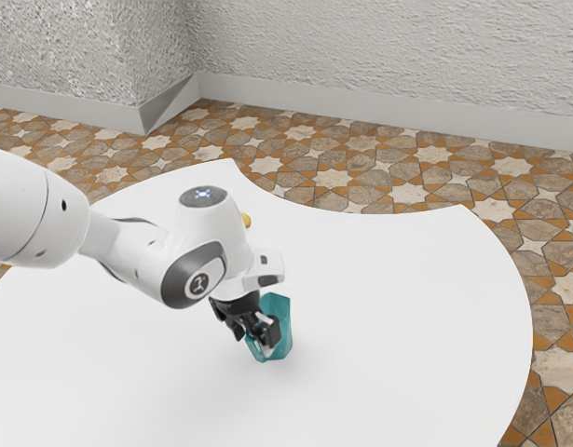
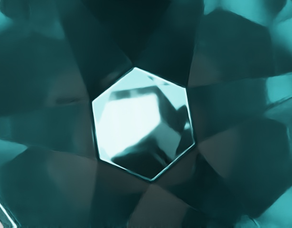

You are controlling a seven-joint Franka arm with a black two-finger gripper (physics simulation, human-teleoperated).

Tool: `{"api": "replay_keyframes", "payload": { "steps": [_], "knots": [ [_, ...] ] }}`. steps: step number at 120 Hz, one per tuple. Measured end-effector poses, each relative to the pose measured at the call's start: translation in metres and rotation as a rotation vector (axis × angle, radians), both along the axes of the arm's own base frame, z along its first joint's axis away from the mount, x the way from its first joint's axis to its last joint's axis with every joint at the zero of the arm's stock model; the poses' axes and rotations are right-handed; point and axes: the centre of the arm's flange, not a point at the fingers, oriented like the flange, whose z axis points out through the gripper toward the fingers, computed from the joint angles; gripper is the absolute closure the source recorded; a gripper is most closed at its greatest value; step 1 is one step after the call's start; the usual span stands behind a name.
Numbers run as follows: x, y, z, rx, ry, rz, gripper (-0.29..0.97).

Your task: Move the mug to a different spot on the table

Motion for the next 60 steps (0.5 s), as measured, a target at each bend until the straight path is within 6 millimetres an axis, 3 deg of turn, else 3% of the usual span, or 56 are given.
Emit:
{"api": "replay_keyframes", "payload": {
  "steps": [30, 60],
  "knots": [
    [0.0012, -0.0012, 0.0008, -0.006, -0.026, -0.016, 0.37],
    [0.0033, -0.0033, 0.0037, -0.002, -0.045, -0.036, 0.41]
  ]
}}
